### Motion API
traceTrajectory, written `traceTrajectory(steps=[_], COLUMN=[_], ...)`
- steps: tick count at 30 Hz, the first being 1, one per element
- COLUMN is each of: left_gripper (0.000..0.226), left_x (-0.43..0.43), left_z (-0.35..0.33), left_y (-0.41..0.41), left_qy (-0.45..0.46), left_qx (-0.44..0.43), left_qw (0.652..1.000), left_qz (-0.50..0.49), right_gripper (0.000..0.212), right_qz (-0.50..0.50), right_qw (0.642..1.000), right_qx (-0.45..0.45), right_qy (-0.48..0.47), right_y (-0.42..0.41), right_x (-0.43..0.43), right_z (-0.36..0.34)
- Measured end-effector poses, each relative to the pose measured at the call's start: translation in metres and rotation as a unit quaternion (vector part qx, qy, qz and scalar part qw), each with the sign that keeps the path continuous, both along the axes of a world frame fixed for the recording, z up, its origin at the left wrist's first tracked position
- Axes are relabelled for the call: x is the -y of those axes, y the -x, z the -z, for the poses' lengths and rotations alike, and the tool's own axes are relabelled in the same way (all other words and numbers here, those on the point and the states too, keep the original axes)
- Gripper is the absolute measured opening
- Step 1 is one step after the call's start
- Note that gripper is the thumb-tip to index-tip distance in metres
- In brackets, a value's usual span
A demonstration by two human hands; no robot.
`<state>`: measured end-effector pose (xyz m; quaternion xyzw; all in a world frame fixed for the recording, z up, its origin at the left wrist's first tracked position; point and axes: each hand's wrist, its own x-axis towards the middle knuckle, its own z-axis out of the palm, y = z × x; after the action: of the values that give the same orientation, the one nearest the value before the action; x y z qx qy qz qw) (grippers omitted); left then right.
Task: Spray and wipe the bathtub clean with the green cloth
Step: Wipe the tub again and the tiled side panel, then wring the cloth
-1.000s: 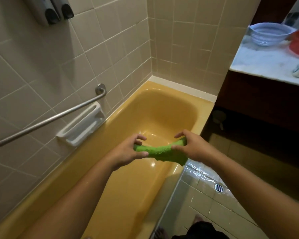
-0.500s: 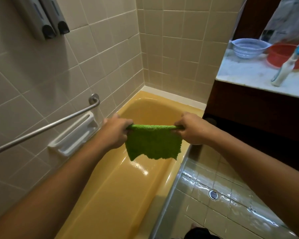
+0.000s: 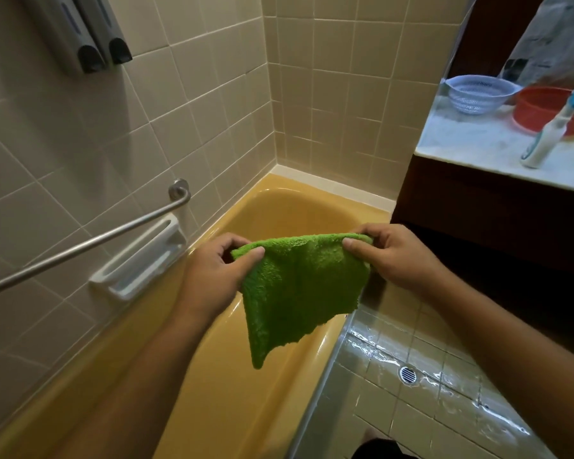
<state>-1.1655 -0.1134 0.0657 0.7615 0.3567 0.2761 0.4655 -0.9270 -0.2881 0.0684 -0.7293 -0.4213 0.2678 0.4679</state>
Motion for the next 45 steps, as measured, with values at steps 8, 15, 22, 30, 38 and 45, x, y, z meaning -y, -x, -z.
traceTrajectory(steps=[8, 15, 22, 30, 38, 45], left_gripper=[0.003, 0.035, 0.026, 0.075, 0.063, 0.075], left_x=[0.099, 0.088, 0.051, 0.080, 0.090, 0.075], left_z=[0.016, 0.021, 0.033, 0.045, 0.075, 0.084], left_y=[-0.023, -0.011, -0.006, -0.032, -0.053, -0.097], left_qy=[0.039, 0.129, 0.220, 0.348, 0.311, 0.061], left_qx=[0.030, 0.028, 0.196, 0.187, 0.038, -0.209], left_qw=[0.998, 0.980, 0.955, 0.912, 0.940, 0.951], left_qz=[-0.028, 0.151, 0.035, 0.111, 0.134, 0.219], right_gripper=[0.022, 0.032, 0.022, 0.064, 0.077, 0.069], right_qz=[0.013, -0.019, 0.020, 0.078, 0.073, -0.049], right_qw=[0.999, 0.973, 0.958, 0.920, 0.971, 0.986], right_qx=[-0.041, -0.225, -0.273, -0.369, -0.224, -0.003], right_qy=[0.028, -0.047, -0.088, -0.108, 0.031, 0.162], right_y=[0.092, 0.083, 0.063, 0.046, 0.037, -0.019], right_x=[0.002, 0.016, 0.013, 0.004, 0.025, 0.027], right_z=[0.035, 0.036, 0.021, 0.008, 0.063, 0.071])
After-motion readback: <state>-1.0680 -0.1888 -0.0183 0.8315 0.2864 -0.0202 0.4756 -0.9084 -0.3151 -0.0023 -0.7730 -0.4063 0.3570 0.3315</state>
